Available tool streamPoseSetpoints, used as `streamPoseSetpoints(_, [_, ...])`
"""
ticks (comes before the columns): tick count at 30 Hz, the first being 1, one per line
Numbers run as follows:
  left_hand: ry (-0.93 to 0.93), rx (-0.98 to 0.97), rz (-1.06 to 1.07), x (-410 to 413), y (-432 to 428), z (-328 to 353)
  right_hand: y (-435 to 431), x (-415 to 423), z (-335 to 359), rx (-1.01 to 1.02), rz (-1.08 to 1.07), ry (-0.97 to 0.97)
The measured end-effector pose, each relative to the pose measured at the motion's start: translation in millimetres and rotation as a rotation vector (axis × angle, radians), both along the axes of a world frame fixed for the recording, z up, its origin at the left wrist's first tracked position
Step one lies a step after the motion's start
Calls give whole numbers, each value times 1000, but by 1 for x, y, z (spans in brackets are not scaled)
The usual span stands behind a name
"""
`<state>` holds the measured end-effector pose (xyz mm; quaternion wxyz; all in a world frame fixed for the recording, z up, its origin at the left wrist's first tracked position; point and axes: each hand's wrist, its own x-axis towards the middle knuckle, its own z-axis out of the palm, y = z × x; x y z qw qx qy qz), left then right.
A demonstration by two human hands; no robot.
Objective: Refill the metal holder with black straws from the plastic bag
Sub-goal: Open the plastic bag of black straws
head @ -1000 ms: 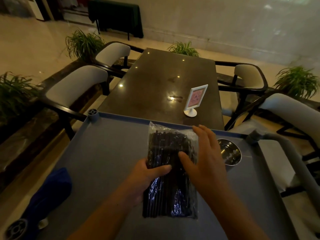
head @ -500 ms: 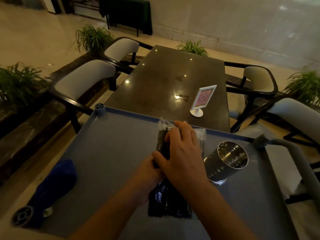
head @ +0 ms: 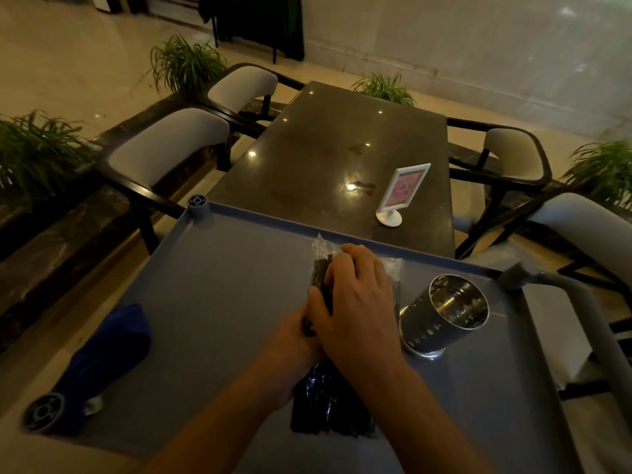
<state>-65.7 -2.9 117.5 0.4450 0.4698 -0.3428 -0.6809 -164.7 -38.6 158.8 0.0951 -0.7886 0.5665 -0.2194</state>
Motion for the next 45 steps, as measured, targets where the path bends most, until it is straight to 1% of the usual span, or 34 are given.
streamPoseSetpoints(3, [-37,-23,13,0,1,-1,0,-1,0,7,-2,-14])
streamPoseSetpoints(5, [-23,-29,3,0,2,0,-1,-2,0,7,2,-30])
streamPoseSetpoints(14, [-64,9,-15,1,3,-6,0,-6,-5,-22,25,-79])
streamPoseSetpoints(19, [-52,-32,-5,2,4,-9,2,-4,-7,-28,27,-77])
streamPoseSetpoints(22, [-111,-70,9,0,5,-12,3,-2,-7,-42,12,-72])
streamPoseSetpoints(28, [-190,-99,19,-2,7,-14,3,-2,-8,-44,-2,-129])
streamPoseSetpoints(31, [-232,-121,28,-3,7,-13,3,-2,-8,-86,-21,-152])
streamPoseSetpoints(35, [-260,-92,23,-3,8,-14,2,-3,-9,-104,-15,-150])
streamPoseSetpoints(37, [-254,-80,24,-4,8,-13,1,-4,-9,-101,-5,-157])
streamPoseSetpoints(42, [-141,-124,-16,-4,10,-2,1,-8,-10,-100,2,-150])
streamPoseSetpoints(45, [-154,-91,2,-6,9,-4,1,-9,-10,-103,15,-168])
